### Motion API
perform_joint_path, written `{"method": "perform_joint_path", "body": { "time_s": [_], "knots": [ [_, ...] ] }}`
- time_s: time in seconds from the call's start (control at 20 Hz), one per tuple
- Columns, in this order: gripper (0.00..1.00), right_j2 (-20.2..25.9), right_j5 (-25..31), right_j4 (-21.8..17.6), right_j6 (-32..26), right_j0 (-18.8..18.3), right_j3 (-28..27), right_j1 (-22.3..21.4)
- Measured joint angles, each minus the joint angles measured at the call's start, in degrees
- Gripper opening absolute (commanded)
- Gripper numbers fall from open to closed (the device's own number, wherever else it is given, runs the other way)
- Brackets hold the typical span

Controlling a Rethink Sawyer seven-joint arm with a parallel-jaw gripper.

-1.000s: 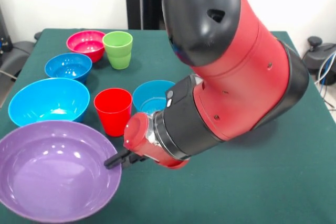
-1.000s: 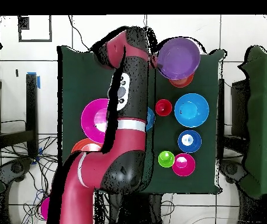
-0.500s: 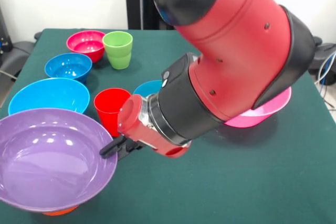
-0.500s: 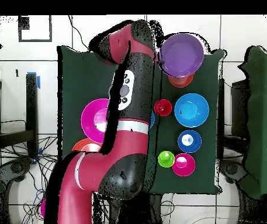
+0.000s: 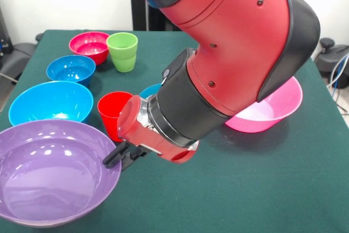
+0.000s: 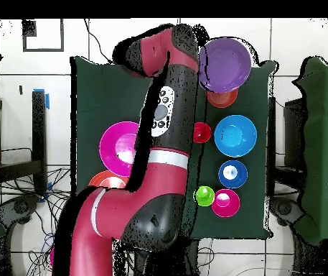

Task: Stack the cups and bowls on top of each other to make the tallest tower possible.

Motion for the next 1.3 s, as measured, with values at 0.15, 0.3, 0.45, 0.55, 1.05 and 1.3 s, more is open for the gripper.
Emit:
{"method": "perform_joint_path", "body": {
  "time_s": [0.15,0.3,0.45,0.55,1.05,1.3],
  "knots": [
    [0.0,0.35,-0.62,0.27,0.0,0.01,1.15,-0.28],
    [0.0,0.58,-1.22,0.3,0.0,0.01,2.13,-0.39],
    [0.0,0.89,-2.04,0.32,0.0,0.0,3.67,-0.65],
    [0.0,1.07,-2.3,0.32,0.0,0.01,4.72,-0.93],
    [0.0,1.6,-2.3,0.32,0.0,0.01,7.04,-1.3],
    [0.0,1.68,-2.3,0.31,0.0,0.01,7.04,-1.31]
  ]
}}
